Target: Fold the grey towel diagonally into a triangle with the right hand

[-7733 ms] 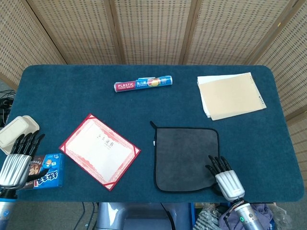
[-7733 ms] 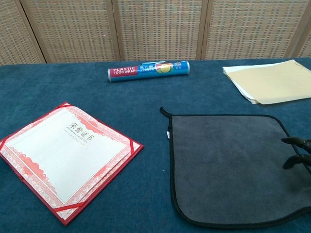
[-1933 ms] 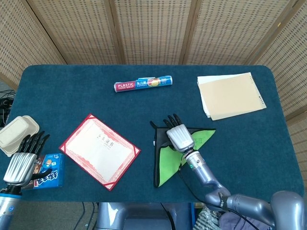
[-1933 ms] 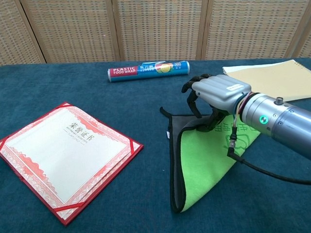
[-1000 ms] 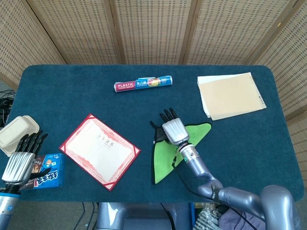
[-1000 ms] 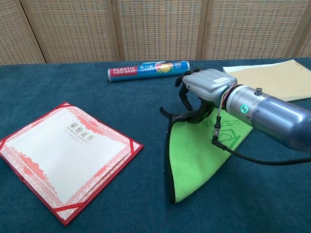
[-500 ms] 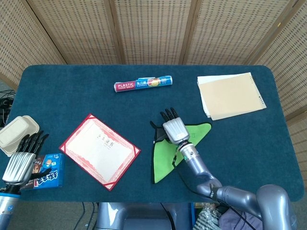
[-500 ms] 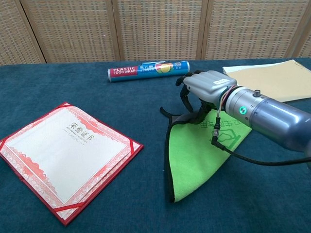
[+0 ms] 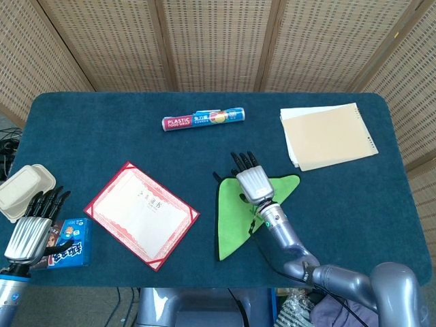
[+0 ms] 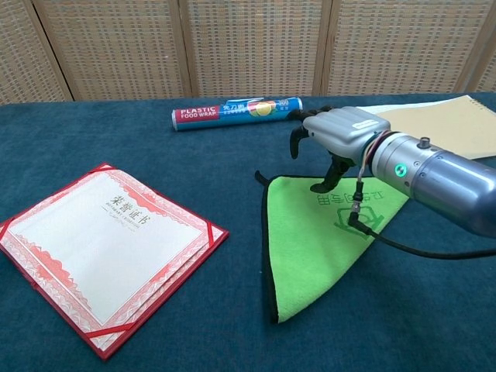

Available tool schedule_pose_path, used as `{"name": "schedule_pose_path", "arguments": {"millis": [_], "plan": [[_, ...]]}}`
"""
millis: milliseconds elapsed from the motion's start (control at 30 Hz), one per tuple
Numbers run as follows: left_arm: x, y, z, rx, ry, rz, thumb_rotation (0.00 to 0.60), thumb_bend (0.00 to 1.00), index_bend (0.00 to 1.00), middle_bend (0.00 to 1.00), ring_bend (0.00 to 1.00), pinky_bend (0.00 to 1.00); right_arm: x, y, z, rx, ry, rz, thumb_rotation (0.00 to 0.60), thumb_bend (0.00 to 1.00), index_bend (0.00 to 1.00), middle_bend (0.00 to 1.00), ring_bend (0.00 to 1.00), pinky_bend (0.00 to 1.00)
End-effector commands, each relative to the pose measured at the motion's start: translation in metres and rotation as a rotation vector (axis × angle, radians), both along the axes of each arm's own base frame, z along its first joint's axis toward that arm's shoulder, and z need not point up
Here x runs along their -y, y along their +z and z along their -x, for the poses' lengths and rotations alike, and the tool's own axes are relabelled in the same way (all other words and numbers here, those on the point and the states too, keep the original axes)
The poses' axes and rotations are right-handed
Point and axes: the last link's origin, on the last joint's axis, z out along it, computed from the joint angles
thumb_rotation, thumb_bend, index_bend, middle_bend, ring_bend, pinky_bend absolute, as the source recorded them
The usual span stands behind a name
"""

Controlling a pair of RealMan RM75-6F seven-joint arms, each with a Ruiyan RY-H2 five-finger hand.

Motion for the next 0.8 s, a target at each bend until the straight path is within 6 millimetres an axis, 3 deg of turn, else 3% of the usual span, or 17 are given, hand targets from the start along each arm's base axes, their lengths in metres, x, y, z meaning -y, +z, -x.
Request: {"name": "schedule_pose_path", "arguments": {"millis": [33, 400, 600, 800], "plan": [[0.000, 0.000, 0.000, -0.001, 0.000, 0.000, 0.600, 0.12, 0.00, 0.00, 0.00, 0.00, 0.000, 0.004, 0.002, -0.002, 0.001, 0.010, 0.600, 0.29, 0.33, 0.00, 0.00, 0.00], [0.000, -0.001, 0.000, 0.000, 0.001, 0.007, 0.600, 0.12, 0.00, 0.00, 0.00, 0.00, -0.024, 0.044, 0.033, -0.021, -0.026, 0.056, 0.600, 0.28, 0.28, 0.00, 0.00, 0.00], [0.001, -0.003, -0.001, 0.000, -0.004, 0.015, 0.600, 0.12, 0.00, 0.00, 0.00, 0.00, -0.055, 0.071, 0.060, 0.006, -0.046, 0.091, 0.600, 0.24, 0.20, 0.00, 0.00, 0.00], [0.002, -0.003, -0.001, 0.006, -0.007, 0.016, 0.600, 0.12, 0.00, 0.00, 0.00, 0.00, -0.103, 0.100, 0.103, 0.021, -0.088, 0.128, 0.600, 0.21, 0.12, 0.00, 0.00, 0.00]]}}
